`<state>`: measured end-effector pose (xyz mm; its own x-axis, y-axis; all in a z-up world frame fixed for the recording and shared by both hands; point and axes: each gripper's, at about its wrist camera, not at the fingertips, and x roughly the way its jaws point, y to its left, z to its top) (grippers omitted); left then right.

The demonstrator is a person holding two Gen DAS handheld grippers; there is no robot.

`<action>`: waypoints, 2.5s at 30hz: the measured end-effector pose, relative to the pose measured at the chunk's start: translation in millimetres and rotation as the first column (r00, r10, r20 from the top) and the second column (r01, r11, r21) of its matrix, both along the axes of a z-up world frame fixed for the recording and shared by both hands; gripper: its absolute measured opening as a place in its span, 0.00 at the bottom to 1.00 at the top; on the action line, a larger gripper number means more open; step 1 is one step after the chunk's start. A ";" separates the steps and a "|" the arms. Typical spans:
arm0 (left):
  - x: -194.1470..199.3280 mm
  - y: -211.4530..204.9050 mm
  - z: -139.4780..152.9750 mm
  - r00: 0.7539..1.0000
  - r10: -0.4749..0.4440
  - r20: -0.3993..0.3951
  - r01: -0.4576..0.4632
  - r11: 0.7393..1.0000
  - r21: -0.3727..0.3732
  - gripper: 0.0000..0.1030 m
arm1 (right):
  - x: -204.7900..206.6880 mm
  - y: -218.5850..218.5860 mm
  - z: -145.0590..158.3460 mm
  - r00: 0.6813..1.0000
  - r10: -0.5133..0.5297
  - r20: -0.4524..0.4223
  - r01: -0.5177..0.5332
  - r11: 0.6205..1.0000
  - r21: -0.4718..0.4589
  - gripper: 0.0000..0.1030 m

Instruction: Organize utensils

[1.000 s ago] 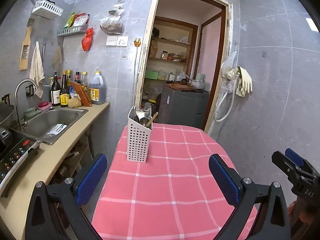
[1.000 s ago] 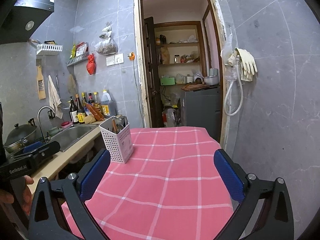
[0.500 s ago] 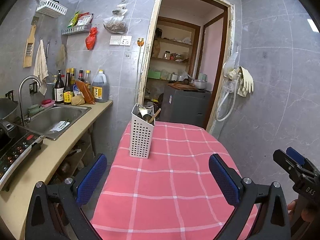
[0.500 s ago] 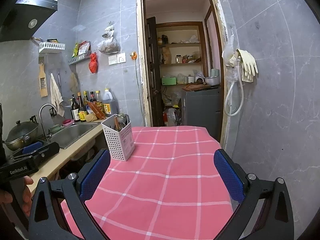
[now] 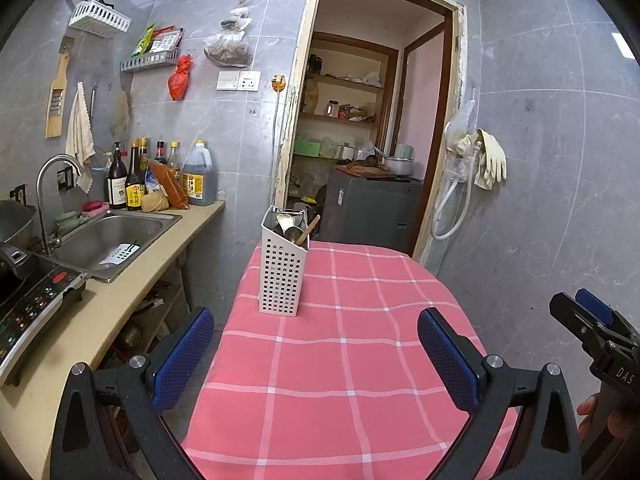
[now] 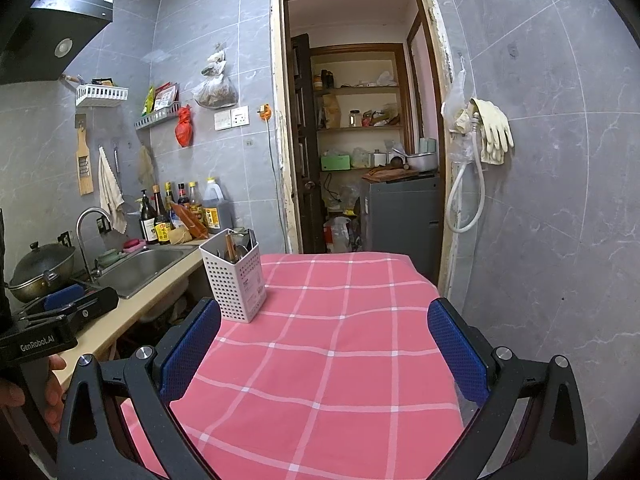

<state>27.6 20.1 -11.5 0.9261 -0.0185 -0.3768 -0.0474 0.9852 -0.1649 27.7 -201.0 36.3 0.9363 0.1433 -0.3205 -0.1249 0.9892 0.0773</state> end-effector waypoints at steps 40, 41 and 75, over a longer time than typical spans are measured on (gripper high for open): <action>-1.0 12.6 -1.3 1.000 0.005 -0.008 -0.005 1.000 0.008 0.99 | 2.5 -1.9 1.9 1.000 0.002 -0.003 -0.002 1.000 0.001 0.99; -1.1 13.6 -1.3 1.000 0.005 -0.010 -0.005 1.000 0.007 0.99 | 2.3 -2.3 2.2 1.000 0.002 -0.003 -0.002 1.000 0.001 0.99; -3.0 19.2 -1.6 1.000 0.008 -0.016 -0.008 1.000 0.003 0.99 | 3.7 -1.9 1.4 1.000 0.006 -0.008 -0.006 1.000 0.000 0.99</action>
